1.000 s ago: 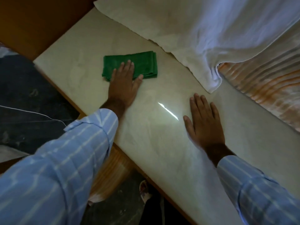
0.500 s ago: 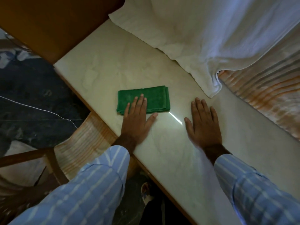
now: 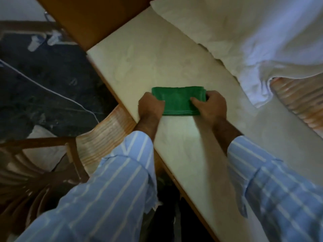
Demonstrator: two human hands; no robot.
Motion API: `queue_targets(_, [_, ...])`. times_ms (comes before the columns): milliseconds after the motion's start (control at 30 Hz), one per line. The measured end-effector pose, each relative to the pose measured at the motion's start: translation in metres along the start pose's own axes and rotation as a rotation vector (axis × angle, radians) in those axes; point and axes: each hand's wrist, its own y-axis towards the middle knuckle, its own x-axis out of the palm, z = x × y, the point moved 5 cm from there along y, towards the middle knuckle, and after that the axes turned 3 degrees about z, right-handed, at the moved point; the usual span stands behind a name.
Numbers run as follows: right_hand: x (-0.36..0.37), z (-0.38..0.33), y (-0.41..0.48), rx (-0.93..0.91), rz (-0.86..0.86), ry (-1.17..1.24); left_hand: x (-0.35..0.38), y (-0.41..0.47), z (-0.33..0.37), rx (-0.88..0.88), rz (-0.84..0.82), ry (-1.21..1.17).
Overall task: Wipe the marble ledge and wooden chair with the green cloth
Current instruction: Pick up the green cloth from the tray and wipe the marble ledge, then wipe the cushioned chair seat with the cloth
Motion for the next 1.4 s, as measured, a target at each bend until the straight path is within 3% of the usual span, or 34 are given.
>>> queue_targets(100, [0.013, -0.008, 0.006, 0.102, -0.074, 0.133, -0.003, 0.003, -0.008, -0.049, -0.116, -0.198])
queue_targets(200, [0.033, -0.020, -0.001, 0.229, -0.159, 0.378, -0.012, -0.004, -0.033, -0.088, -0.114, -0.574])
queue_targets(367, [0.076, -0.061, -0.041, 0.192, -0.225, 0.471, -0.042, -0.020, -0.122, -0.150, -0.066, -0.999])
queue_targets(600, [0.186, -0.112, -0.122, 0.159, -0.535, 0.449, -0.068, -0.050, -0.299, -0.369, -0.016, -1.082])
queue_targets(833, [0.329, -0.075, -0.164, 0.281, -0.714, 0.244, -0.037, -0.050, -0.432, -0.692, 0.000, -1.241])
queue_targets(1000, [0.409, -0.050, -0.146, 0.236, -0.730, 0.053, -0.007, -0.005, -0.480, -0.715, 0.024, -1.088])
queue_targets(1133, [0.462, -0.050, -0.109, 0.179, -0.718, 0.045, 0.006, 0.058, -0.502, -0.637, 0.083, -1.009])
queue_targets(1333, [0.534, -0.068, -0.067, 0.150, -0.749, 0.243, 0.002, 0.136, -0.523, -0.464, 0.316, -0.436])
queue_targets(1400, [0.526, -0.072, -0.054, -0.002, -0.594, 0.192, 0.002, 0.147, -0.519, -0.290, 0.368, -0.166])
